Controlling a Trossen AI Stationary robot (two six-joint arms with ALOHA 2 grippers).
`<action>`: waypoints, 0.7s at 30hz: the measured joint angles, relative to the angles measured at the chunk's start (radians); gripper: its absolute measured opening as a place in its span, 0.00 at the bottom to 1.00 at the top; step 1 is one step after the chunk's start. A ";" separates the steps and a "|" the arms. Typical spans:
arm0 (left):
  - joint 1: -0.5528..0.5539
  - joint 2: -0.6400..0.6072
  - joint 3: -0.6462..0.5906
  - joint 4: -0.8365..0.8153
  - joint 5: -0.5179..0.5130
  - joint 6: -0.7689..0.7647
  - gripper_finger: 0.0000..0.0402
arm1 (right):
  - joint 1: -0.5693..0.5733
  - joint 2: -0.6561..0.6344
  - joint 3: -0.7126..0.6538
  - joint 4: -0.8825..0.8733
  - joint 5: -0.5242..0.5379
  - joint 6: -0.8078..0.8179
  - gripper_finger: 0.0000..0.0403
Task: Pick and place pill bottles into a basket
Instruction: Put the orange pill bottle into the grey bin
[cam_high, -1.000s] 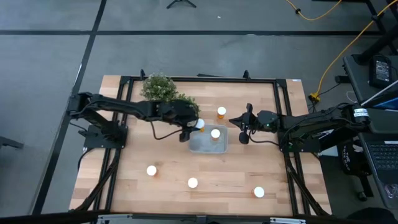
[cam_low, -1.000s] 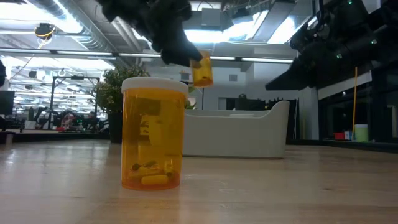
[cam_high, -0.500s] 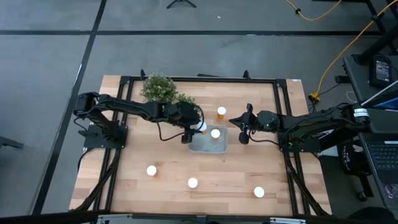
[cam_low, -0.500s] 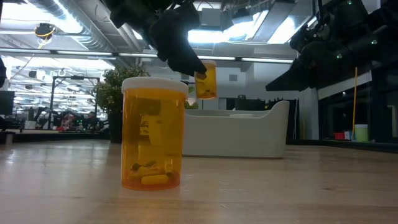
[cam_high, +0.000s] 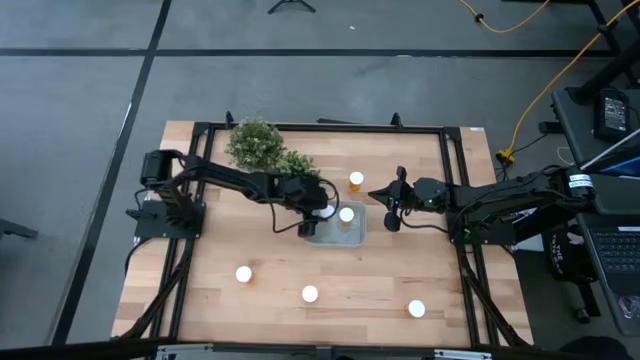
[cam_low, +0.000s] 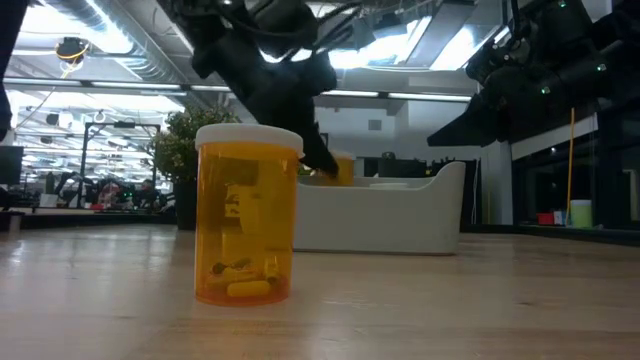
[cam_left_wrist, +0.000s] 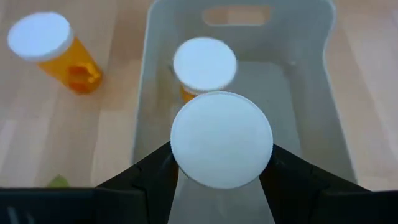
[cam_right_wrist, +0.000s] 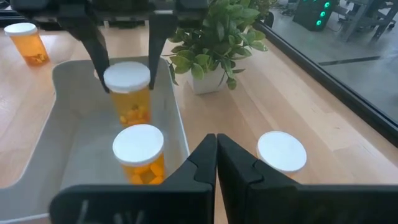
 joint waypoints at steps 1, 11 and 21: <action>0.000 0.007 0.000 0.001 -0.011 0.000 0.50 | 0.000 0.000 0.000 0.000 0.000 0.000 0.04; 0.000 0.071 -0.001 0.066 -0.028 0.011 0.50 | 0.000 0.000 0.000 -0.004 0.000 0.001 0.04; 0.000 0.075 -0.001 0.078 -0.028 0.010 0.50 | 0.000 0.000 0.000 -0.006 0.000 0.001 0.04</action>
